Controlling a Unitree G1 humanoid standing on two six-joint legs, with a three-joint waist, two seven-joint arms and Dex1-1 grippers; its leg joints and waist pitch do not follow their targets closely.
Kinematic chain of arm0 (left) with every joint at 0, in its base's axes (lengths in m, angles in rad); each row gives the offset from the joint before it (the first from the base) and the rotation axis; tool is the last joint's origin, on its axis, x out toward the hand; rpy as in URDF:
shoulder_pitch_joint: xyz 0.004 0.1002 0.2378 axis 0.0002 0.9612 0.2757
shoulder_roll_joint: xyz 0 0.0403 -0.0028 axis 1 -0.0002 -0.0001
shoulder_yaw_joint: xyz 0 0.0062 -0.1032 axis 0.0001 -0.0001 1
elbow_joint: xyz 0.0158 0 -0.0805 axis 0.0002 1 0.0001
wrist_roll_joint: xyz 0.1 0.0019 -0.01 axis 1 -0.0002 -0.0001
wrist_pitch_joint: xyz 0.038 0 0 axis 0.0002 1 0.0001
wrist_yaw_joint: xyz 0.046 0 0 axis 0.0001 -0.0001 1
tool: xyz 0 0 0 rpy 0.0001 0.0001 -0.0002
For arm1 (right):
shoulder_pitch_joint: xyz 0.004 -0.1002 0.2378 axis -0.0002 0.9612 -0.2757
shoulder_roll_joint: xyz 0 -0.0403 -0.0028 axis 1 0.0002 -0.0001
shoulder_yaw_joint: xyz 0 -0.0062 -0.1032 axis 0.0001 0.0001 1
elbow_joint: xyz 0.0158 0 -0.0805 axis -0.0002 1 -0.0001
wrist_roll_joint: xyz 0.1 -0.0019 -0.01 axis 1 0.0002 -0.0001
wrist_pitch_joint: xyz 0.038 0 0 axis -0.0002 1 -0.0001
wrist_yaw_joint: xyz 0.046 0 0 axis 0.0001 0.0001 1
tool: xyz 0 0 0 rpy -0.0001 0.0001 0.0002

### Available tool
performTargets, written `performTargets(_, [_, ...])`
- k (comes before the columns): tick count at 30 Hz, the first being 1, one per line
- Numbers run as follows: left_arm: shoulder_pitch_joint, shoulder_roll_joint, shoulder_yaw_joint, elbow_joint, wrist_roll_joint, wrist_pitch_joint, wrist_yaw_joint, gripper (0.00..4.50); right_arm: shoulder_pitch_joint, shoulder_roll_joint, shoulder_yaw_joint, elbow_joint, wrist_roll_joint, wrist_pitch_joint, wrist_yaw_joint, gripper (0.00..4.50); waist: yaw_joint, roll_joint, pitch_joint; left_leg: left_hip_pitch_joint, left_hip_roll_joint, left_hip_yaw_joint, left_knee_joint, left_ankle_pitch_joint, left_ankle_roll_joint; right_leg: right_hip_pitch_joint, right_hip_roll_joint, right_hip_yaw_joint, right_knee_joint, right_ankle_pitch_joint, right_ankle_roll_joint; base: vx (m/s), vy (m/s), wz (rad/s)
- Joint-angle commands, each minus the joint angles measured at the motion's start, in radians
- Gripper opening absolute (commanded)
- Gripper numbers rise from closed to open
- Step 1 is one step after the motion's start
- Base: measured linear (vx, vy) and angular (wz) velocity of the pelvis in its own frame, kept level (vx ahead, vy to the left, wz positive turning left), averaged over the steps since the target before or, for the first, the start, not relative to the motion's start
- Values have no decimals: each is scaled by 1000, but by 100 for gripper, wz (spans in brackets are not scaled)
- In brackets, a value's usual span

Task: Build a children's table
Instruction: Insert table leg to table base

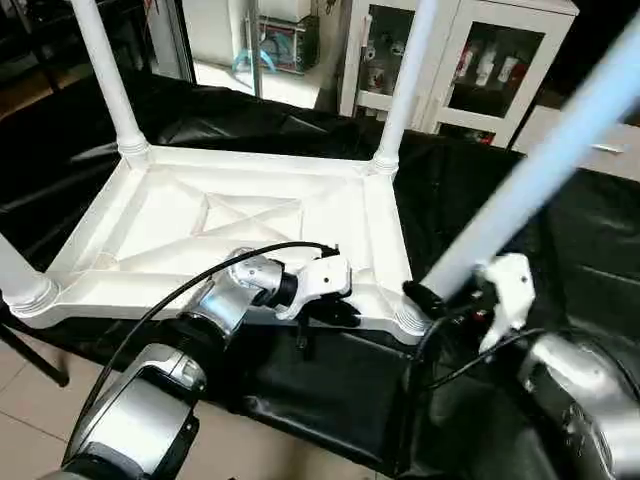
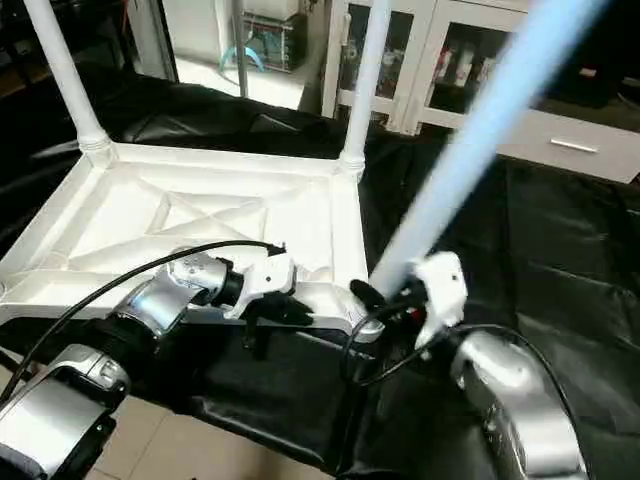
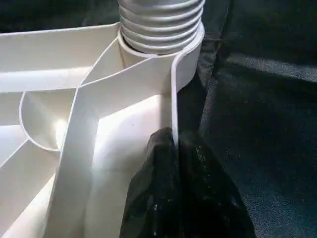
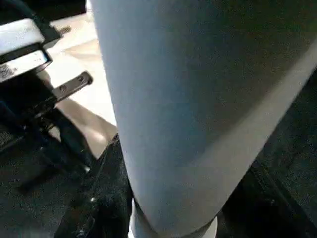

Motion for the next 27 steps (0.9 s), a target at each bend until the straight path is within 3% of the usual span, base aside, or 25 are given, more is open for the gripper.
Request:
performTargets(1, [7, 20, 47, 11, -16, 12, 58, 0, 41, -29, 130, 66, -2, 165, 80, 186, -5, -20, -10, 12, 66, -57, -78, -478, 25, 0, -91, 38, -103, -777, -20, 0, 0, 0])
performTargets(2, [8, 20, 47, 10, -16, 13, 57, 0, 38, -36, 135, 65, 4, 179, 85, 186, -4, -19, -14, 10, 70, -55, -80, -468, 21, 1, -91, 43, -99, -745, -25, 0, 0, 0])
performTargets(3, [14, 22, 48, 5, -19, 16, 53, 0, 29, -56, 150, 56, 37, 239, 104, 186, -2, -20, -12, 17, 69, -52, -78, -470, 21, -5, -90, 44, -102, -736, -32, 0, 0, 0])
performTargets(5, [16, 24, 48, 3, -20, 16, 49, 0, 25, -62, 154, 53, 55, 268, 112, 186, -1, -21, -11, 23, 68, -49, -74, -480, 22, -10, -89, 44, -105, -745, -35, 0, 0, 0])
performTargets(6, [19, 24, 47, 1, -21, 17, 46, 0, 15, -62, 164, 65, 69, 313, 116, 186, 0, -20, -13, 20, 69, -49, -76, -467, 23, -6, -90, 46, -101, -728, -39, 0, 0, 0])
performTargets(8, [19, 23, 47, 0, -22, 18, 45, 0, 9, -59, 168, 76, 65, 328, 116, 186, -2, -21, -14, 11, 70, -51, -81, -456, 22, 1, -88, 45, -96, -703, -43, 0, 0, 0])
performTargets(10, [23, 21, 45, -12, -24, 21, 42, 0, 0, -40, 162, 109, 57, 339, 106, 186, -2, -21, -10, 21, 68, -50, -79, -486, 15, -6, -90, 44, -102, -743, -33, 0, 0, 0])
performTargets(14, [27, 19, 43, -21, -25, 24, 39, 0, 2, -7, 125, 140, 83, 346, 84, 186, -6, -18, -12, 26, 65, -59, -76, -521, 4, -4, -93, 32, -115, -811, -10, 0, 0, 0])
performTargets(16, [29, 18, 42, -16, -24, 18, 40, 0, 11, 1, 113, 178, 72, 328, 56, 186, -11, -14, -8, 34, 64, -66, -74, -571, -8, -6, -90, 17, -125, -820, -1, 0, 0, 0])
performTargets(17, [30, 18, 42, -15, -24, 17, 40, 0, 12, 3, 112, 185, 70, 324, 52, 186, -16, -11, -7, 32, 66, -73, -79, -604, -15, 1, -88, 8, -125, -797, -5, 0, 0, 0])
performTargets(19, [33, 16, 42, -15, -22, 14, 41, 0, 18, 8, 114, 208, 45, 294, 34, 186, -18, -3, -5, 39, 70, -80, -83, -654, -28, 5, -88, -3, -126, -772, -9, 0, 0, 0])
performTargets(21, [41, 11, 41, -21, -24, 16, 40, 0, 32, 3, 145, 234, -7, 247, 26, 186, -26, -2, -5, 35, 70, -86, -86, -679, -38, 14, -94, -13, -126, -752, -12, 0, 0, 0])
performTargets(23, [45, 10, 37, -25, -24, 18, 38, 0, 38, -2, 165, 238, -24, 240, 32, 186, -31, 1, -1, 36, 70, -90, -87, -697, -42, 13, -96, -15, -128, -757, -14, 0, 0, 0])
performTargets(25, [49, 11, 35, -29, -23, 19, 37, 0, 42, -3, 174, 237, -31, 238, 35, 185, -39, 1, 3, 49, 67, -93, -84, -736, -47, 5, -92, -26, -137, -777, -10, 0, 0, 0])
performTargets(27, [55, 12, 33, -36, -24, 21, 35, 0, 44, 0, 177, 241, -33, 243, 37, 185, -52, 6, 4, 47, 71, -103, -93, -796, -55, 21, -86, -45, -135, -772, 1, 0, 0, 0])
